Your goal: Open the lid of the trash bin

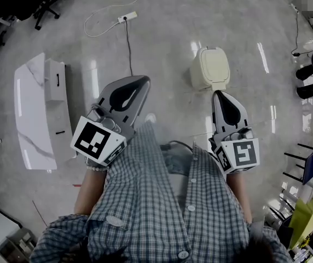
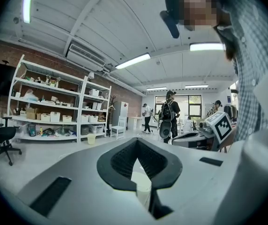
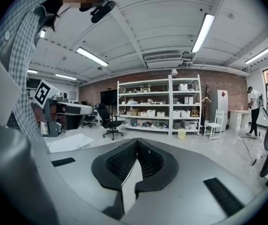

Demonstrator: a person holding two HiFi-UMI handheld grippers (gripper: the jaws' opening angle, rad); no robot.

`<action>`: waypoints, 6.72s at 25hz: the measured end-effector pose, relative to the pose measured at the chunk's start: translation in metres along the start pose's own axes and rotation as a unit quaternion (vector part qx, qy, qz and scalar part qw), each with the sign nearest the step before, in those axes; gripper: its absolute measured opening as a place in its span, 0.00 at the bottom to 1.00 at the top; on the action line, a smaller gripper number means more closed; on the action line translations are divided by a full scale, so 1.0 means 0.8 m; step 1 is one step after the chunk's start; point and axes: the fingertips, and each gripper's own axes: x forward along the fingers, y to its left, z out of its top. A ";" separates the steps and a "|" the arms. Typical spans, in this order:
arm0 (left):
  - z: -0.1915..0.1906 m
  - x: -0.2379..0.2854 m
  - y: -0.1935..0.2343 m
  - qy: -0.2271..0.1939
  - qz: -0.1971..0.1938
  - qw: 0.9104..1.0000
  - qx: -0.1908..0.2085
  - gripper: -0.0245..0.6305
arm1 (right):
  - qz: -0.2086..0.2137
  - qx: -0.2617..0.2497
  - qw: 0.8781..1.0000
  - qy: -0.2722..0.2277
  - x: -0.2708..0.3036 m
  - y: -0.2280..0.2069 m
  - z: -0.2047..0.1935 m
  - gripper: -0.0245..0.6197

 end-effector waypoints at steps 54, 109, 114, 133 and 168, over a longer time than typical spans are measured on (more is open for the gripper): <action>0.043 0.272 0.199 0.019 -0.090 0.996 0.015 0.04 | -0.096 0.014 0.995 0.018 0.243 -0.210 0.046 0.07; -0.322 0.651 0.080 0.267 -0.497 0.821 0.091 0.04 | -0.464 0.208 0.851 0.136 0.209 -0.328 -0.252 0.06; -0.366 0.670 0.079 0.280 -0.498 0.815 0.096 0.04 | -0.473 0.225 0.839 0.146 0.206 -0.325 -0.284 0.06; -0.536 0.714 0.055 0.347 -0.518 0.768 0.147 0.04 | -0.508 0.270 0.807 0.133 0.197 -0.318 -0.340 0.07; -0.663 0.734 0.074 0.465 -0.455 0.747 0.139 0.04 | -0.552 0.302 0.766 0.134 0.166 -0.300 -0.366 0.06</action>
